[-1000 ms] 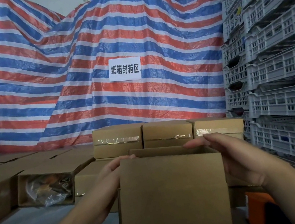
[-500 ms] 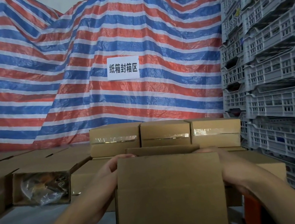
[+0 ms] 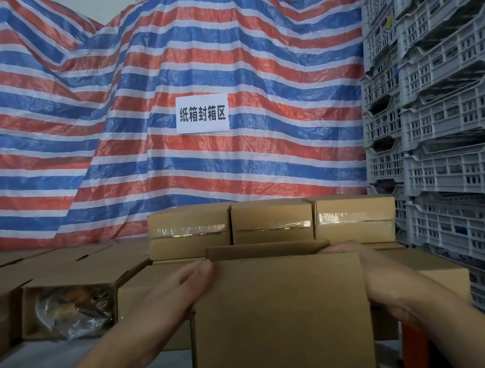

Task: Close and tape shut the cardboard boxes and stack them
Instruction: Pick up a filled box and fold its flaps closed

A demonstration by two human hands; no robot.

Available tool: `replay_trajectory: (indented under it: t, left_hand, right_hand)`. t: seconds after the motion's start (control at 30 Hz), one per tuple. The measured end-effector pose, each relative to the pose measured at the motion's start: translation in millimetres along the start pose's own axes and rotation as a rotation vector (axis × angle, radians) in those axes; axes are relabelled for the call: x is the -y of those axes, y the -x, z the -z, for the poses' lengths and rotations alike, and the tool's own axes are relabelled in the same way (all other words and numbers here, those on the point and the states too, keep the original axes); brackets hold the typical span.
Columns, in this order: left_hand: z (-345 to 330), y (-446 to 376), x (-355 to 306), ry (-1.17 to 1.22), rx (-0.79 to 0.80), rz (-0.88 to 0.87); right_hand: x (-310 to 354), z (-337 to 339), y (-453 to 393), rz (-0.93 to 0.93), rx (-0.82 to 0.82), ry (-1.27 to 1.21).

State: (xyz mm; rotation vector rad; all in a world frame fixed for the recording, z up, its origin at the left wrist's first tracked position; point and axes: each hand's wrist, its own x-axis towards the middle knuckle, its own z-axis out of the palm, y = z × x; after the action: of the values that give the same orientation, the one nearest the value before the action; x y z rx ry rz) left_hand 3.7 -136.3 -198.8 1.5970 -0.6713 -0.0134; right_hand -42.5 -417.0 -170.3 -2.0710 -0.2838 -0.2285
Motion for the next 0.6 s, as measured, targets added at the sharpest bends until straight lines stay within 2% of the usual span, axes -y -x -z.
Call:
replay_trajectory:
  t: [0.1,0.2,0.33,0.47,0.6]
  left_hand:
    - [-3,0,-4,-0.022,-0.005,-0.014]
    - [-5,-2,-5,-0.011,-0.034,-0.009]
    - [-6,-3,-4,0.015,-0.006,0.018]
    - [-5,-4,-2,0.057,0.009,0.056]
    - [-4,-4,-1,0.103,0.027,0.084]
  right_hand:
    - [-1,-3,-2,-0.044,-0.033,-0.055]
    - [-6,-1,-6,-0.152,-0.161,-0.14]
    - [-8,4,-11,-0.204,-0.029,-0.254]
    - [-12,5,-12,-0.149,0.019,-0.15]
    - [-11,9,-8,-0.024,-0.041,-0.055]
